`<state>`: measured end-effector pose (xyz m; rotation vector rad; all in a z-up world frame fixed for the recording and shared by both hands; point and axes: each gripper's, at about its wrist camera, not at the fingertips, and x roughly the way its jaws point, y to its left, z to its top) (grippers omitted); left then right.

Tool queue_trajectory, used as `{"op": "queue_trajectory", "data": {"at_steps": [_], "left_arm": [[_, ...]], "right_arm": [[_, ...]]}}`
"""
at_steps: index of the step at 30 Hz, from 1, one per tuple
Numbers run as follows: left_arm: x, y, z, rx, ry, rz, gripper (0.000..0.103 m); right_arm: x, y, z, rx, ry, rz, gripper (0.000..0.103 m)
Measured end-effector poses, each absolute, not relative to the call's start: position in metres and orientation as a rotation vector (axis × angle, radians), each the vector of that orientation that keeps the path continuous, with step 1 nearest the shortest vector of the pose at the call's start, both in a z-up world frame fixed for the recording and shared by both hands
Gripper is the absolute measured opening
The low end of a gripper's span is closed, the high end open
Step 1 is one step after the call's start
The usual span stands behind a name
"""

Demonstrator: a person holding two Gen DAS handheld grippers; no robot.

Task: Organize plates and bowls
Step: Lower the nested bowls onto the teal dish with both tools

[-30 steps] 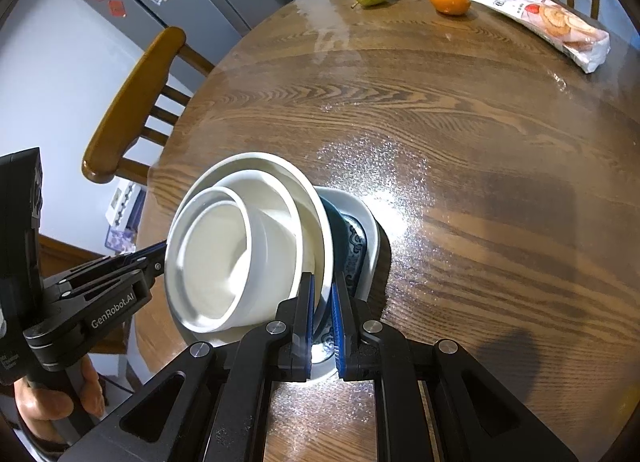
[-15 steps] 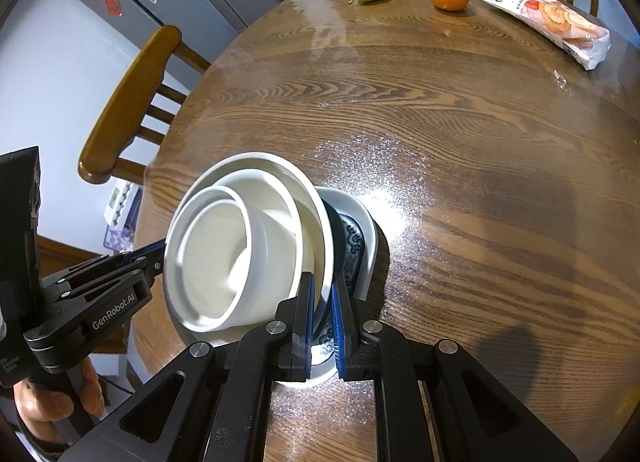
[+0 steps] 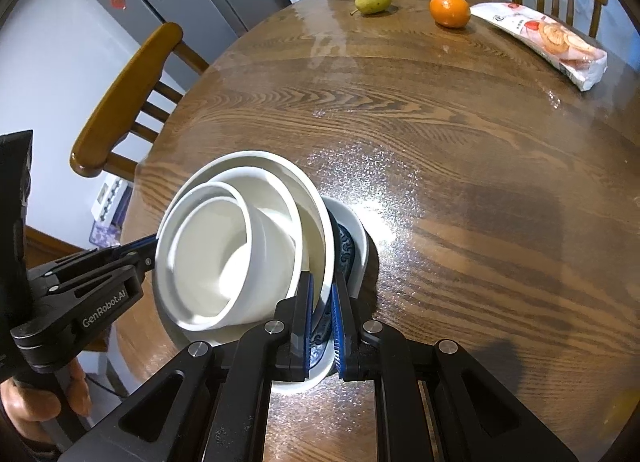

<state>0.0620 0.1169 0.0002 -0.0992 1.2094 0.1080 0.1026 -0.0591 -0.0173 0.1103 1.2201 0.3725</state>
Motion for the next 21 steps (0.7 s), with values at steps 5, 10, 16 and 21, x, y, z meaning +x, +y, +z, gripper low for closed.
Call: {"op": "queue_trajectory", "data": {"at_steps": [5, 10, 16, 21], "left_arm": [[0.0612, 0.1168, 0.0, -0.104, 1.199, 0.113, 0.003], [0.0598, 0.1158, 0.0001, -0.103, 1.184, 0.121, 0.003], [0.0568, 0.1158, -0.0002, -0.111, 1.163, 0.13, 0.003], [0.0555, 0.1157, -0.0004, -0.113, 1.153, 0.131, 0.003]], "right_arm": [[0.1021, -0.0585, -0.0168, 0.099, 1.208, 0.374, 0.012], [0.0993, -0.0583, -0.0159, 0.09, 1.191, 0.369, 0.012], [0.0966, -0.0574, -0.0151, 0.08, 1.17, 0.36, 0.012], [0.094, -0.0558, -0.0143, 0.062, 1.149, 0.351, 0.012]]}}
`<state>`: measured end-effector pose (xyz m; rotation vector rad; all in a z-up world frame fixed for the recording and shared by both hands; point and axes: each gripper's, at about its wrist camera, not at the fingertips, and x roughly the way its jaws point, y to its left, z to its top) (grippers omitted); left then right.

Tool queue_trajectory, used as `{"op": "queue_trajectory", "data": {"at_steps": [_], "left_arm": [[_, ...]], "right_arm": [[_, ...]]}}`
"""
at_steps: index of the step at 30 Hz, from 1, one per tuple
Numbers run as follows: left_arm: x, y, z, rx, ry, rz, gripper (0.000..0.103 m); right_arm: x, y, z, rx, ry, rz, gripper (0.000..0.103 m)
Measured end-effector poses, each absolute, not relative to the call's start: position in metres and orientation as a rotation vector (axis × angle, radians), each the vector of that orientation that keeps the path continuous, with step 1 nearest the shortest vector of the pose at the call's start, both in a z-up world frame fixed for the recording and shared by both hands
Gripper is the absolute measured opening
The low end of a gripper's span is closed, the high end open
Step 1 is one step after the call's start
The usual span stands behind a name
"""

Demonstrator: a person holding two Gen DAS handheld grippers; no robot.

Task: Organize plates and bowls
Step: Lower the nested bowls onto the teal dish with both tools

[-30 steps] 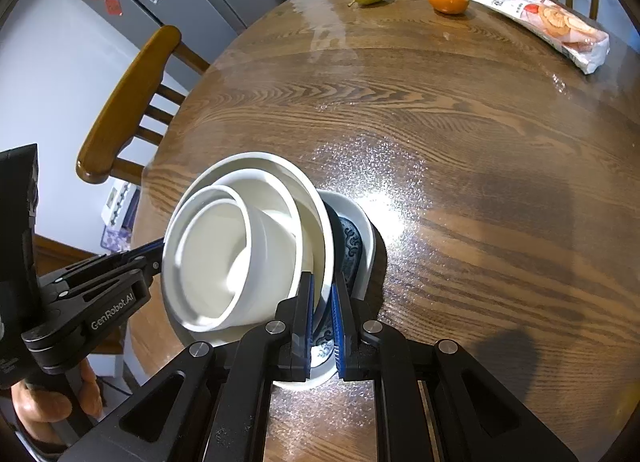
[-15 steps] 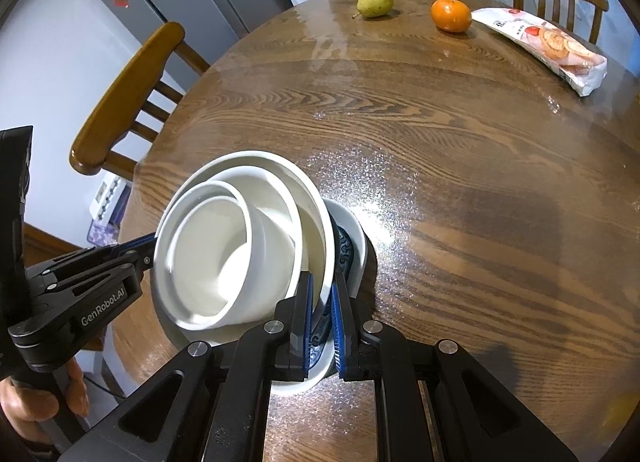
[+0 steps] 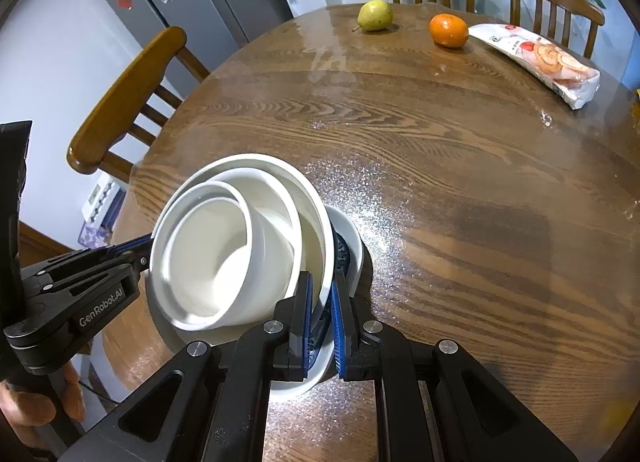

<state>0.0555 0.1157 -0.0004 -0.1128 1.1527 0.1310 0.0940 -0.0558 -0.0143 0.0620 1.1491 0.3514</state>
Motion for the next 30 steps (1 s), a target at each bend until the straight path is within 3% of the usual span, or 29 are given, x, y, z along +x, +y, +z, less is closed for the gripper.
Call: {"op": "queue_trajectory", "data": {"at_steps": [30], "left_arm": [[0.0474, 0.1152, -0.0018, -0.124, 1.118, 0.125, 0.007]], "right_arm": [[0.0879, -0.0581, -0.0119, 0.046, 1.115, 0.298, 0.012]]}}
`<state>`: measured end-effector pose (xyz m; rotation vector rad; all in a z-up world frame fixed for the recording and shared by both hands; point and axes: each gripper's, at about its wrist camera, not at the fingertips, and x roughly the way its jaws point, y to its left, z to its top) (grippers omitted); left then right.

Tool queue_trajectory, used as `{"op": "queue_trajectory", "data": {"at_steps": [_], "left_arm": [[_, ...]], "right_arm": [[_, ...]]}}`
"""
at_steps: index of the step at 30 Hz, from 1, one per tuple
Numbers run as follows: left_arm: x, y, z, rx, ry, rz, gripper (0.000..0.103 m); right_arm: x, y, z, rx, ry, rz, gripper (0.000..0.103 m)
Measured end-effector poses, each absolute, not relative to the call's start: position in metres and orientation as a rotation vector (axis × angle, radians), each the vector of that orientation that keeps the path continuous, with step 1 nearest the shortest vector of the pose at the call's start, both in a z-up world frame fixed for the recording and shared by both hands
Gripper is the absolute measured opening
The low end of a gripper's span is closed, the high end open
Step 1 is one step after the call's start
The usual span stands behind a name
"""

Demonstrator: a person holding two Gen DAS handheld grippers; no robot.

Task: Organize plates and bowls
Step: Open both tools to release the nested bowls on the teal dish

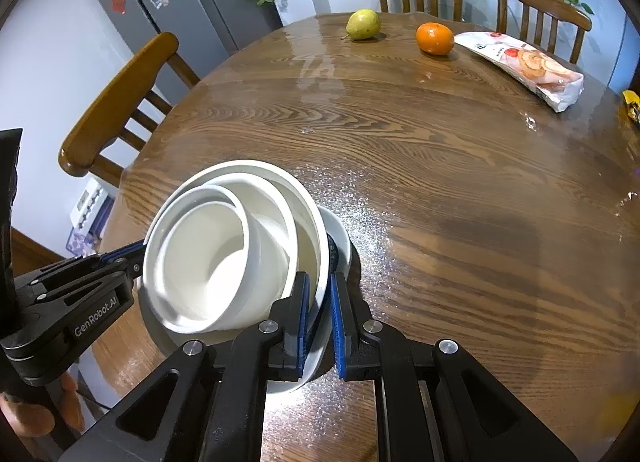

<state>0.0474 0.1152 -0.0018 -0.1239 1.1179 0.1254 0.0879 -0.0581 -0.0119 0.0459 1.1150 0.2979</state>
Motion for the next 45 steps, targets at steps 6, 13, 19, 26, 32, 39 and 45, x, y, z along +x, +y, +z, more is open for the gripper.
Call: {"op": "queue_trajectory", "data": {"at_steps": [6, 13, 19, 26, 32, 39, 45], "left_arm": [[0.046, 0.116, -0.003, -0.125, 1.106, 0.128, 0.008], [0.044, 0.12, -0.002, -0.122, 1.098, 0.137, 0.023], [0.044, 0.121, 0.001, -0.117, 1.083, 0.14, 0.025], [0.042, 0.123, 0.006, -0.125, 1.06, 0.139, 0.026], [0.039, 0.127, 0.008, -0.13, 1.048, 0.145, 0.035], [0.03, 0.126, 0.021, -0.132, 1.01, 0.128, 0.055], [0.018, 0.122, 0.034, -0.136, 0.974, 0.112, 0.067]], "right_arm": [[0.087, -0.058, -0.011, 0.05, 1.106, 0.294, 0.012], [0.088, -0.06, -0.009, 0.054, 1.098, 0.279, 0.012], [0.089, -0.06, -0.001, 0.044, 1.073, 0.268, 0.012], [0.086, -0.06, 0.0, 0.054, 1.062, 0.267, 0.012], [0.08, -0.06, 0.007, 0.059, 1.032, 0.286, 0.012], [0.071, -0.06, 0.016, 0.05, 1.0, 0.295, 0.033], [0.061, -0.062, 0.024, 0.058, 0.974, 0.316, 0.045]]}}
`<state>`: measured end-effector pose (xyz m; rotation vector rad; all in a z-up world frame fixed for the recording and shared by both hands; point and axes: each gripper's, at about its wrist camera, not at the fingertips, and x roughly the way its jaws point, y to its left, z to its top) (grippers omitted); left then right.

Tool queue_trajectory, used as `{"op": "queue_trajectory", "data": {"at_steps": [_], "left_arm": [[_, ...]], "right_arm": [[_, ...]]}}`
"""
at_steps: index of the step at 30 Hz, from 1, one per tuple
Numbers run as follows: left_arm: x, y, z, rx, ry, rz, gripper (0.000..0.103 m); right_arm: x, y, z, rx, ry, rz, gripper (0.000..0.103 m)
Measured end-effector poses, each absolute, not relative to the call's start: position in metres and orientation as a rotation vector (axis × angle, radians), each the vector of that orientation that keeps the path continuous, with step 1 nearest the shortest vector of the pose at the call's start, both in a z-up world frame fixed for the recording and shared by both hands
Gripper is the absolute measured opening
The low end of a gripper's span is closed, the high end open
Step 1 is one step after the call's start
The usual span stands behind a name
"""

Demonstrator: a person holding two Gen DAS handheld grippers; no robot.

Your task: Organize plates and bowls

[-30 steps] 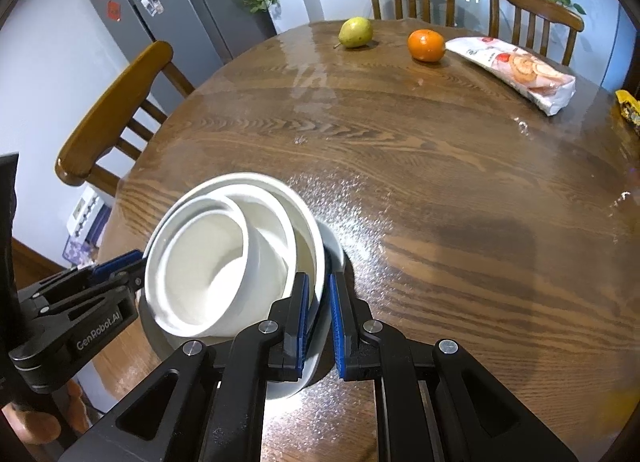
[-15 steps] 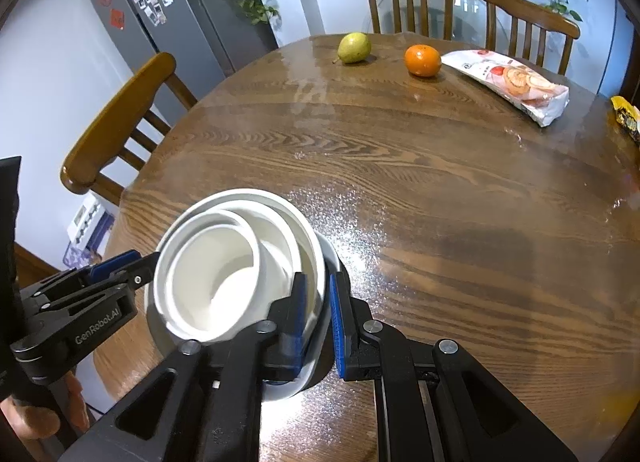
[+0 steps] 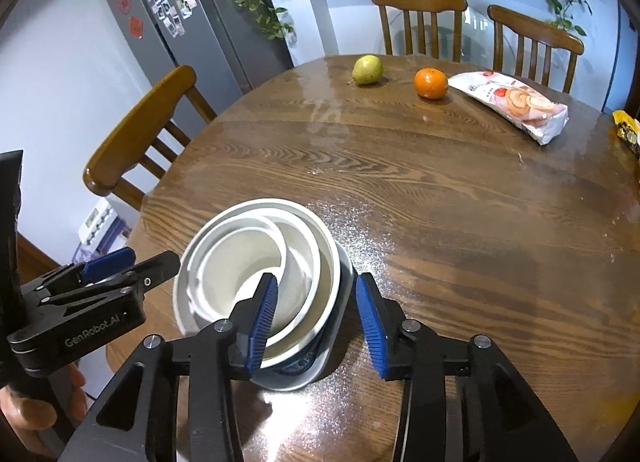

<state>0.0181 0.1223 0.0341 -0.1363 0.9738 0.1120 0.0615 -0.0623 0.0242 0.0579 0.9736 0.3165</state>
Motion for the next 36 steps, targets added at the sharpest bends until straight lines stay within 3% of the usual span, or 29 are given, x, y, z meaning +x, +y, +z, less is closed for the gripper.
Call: {"op": "queue_trajectory", "data": {"at_steps": [7, 9, 11, 18, 22, 36], "left_arm": [[0.007, 0.115, 0.044, -0.13, 0.953, 0.085, 0.083], [0.004, 0.112, 0.047, -0.125, 0.952, 0.08, 0.085], [0.0, 0.109, 0.05, -0.119, 0.947, 0.076, 0.087], [-0.02, 0.108, 0.061, -0.109, 0.912, 0.11, 0.102], [-0.026, 0.107, 0.065, -0.099, 0.903, 0.139, 0.102], [-0.047, 0.11, 0.065, -0.124, 0.934, 0.226, 0.102]], "right_arm": [[0.049, -0.065, 0.033, 0.025, 0.948, 0.335, 0.062], [0.046, -0.066, 0.036, 0.008, 0.942, 0.335, 0.08], [0.041, -0.067, 0.039, -0.002, 0.931, 0.343, 0.09], [0.024, -0.072, 0.05, -0.045, 0.902, 0.35, 0.097], [0.016, -0.074, 0.055, -0.07, 0.886, 0.347, 0.103], [0.003, -0.082, 0.062, -0.083, 0.875, 0.372, 0.103]]}}
